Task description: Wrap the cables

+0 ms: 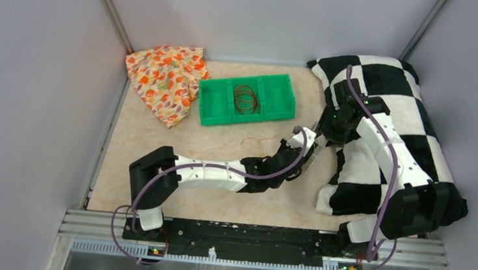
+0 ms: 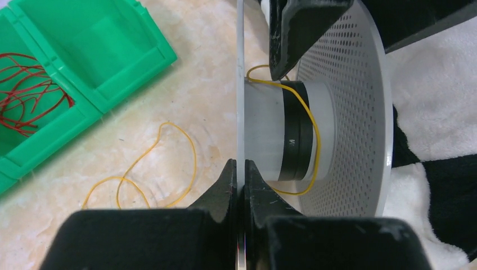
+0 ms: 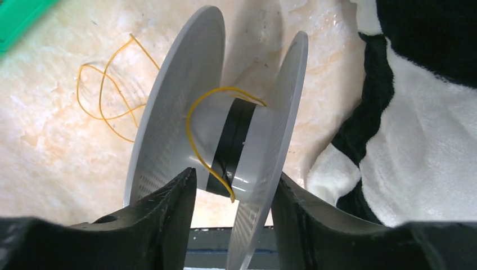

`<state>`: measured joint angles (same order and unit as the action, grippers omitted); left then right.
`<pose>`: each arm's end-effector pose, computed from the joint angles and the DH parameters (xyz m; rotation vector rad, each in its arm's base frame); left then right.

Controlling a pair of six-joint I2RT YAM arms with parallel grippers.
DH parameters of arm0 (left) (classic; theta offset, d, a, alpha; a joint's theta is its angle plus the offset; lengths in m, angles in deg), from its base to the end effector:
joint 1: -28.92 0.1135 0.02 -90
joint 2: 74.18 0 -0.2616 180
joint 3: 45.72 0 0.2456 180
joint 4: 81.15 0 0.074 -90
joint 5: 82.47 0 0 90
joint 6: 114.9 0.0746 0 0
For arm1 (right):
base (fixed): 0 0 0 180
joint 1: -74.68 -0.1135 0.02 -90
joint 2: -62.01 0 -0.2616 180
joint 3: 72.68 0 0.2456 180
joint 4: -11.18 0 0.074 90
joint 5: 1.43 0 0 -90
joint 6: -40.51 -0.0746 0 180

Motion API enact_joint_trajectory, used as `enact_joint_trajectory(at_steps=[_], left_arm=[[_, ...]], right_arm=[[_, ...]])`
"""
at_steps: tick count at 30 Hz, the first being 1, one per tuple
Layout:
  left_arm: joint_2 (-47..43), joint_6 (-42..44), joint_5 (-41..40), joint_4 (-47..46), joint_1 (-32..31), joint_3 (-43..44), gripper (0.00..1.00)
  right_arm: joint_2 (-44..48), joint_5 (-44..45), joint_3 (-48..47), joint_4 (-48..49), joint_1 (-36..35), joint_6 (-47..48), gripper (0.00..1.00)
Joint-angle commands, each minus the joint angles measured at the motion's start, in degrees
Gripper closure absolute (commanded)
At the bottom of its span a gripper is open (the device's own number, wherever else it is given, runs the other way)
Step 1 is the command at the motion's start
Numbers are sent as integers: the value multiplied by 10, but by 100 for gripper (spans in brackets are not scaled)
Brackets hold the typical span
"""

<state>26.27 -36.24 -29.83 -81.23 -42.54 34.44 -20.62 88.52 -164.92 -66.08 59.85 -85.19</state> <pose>0.1774 -0.3866 0.2395 0.5390 1.7863 -0.3771 0.2756 0.0730 0.2765 0.5032 2.7337 0.2355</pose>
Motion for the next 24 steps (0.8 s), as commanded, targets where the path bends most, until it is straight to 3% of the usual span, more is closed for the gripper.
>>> enact_joint_trajectory(at_steps=[1, 8, 10, 15, 24], left_arm=[[19, -85, 11, 123, -5, 104, 100], [76, -194, 13, 346, -4, 265, 100], [91, -214, 15, 384, -4, 300, 100], [100, -228, 15, 404, -4, 316, 100], [90, -266, 35, 453, 7, 342, 100]], right_arm=[[29, -18, -33, 23, 1, 8, 47], [56, 39, -87, -16, 0, 10, 45], [64, 61, -102, -31, 1, 14, 37], [80, 96, -125, -50, 2, 24, 24], [119, 190, -145, -77, 23, 64, 20]])
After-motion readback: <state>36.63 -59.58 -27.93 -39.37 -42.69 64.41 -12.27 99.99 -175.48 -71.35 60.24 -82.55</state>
